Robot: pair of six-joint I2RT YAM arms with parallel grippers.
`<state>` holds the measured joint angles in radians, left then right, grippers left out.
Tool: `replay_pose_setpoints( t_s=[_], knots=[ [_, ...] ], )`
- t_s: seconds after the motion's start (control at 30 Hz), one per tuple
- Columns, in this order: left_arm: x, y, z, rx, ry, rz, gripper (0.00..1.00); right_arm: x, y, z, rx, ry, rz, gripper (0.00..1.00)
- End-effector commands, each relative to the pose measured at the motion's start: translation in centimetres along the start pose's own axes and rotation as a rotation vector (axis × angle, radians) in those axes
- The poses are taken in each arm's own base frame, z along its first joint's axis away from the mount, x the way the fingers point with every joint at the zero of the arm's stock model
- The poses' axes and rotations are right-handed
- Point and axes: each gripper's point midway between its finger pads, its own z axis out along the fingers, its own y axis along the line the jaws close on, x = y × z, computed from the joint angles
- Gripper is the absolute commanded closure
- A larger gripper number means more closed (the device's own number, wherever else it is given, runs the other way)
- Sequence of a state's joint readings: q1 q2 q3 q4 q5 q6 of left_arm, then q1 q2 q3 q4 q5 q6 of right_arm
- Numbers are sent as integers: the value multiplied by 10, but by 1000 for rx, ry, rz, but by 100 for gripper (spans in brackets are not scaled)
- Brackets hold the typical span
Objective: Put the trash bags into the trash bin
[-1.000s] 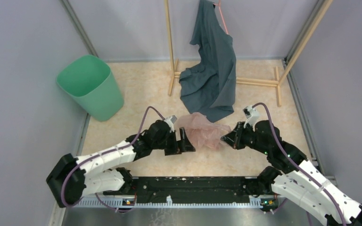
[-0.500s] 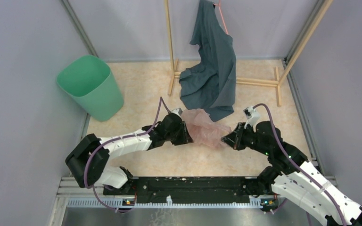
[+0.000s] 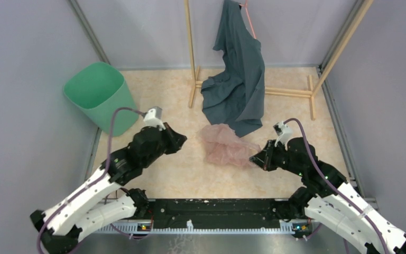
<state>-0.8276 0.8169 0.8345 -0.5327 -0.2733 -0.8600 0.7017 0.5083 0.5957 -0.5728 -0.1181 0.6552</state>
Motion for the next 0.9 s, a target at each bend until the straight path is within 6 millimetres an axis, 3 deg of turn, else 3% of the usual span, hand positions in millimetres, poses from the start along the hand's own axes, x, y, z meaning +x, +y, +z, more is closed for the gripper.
replay_pose_setpoints(
  t_s=[0.0, 0.07, 0.13, 0.3, 0.43, 0.57, 0.7, 0.8, 0.87],
  knots=[
    [1, 1, -30, 57, 15, -6, 87, -4, 9, 0, -44, -8, -3, 98],
    [21, -18, -26, 200, 80, -14, 50, -4, 12, 1, -57, -8, 4, 98],
    [42, -27, -18, 278, 148, -21, 25, -7, 14, 0, -66, -13, 7, 98],
    [79, -27, 19, 274, 278, -38, 6, -12, 21, -3, -84, -17, 9, 98],
    [103, -21, 56, 241, 331, -49, 3, -14, 23, -3, -92, -26, 17, 98],
    [114, -11, 94, 159, 335, -52, 2, -12, 24, -3, -100, -24, 21, 98],
    [127, -12, 117, 129, 380, -74, 4, -9, 21, -2, -92, -16, 17, 98],
    [137, -9, 125, 139, 390, -103, 14, -8, 20, -1, -90, -13, 14, 98],
    [140, -2, 130, 115, 384, -107, 28, -7, 19, 0, -87, -12, 13, 98]
  ],
)
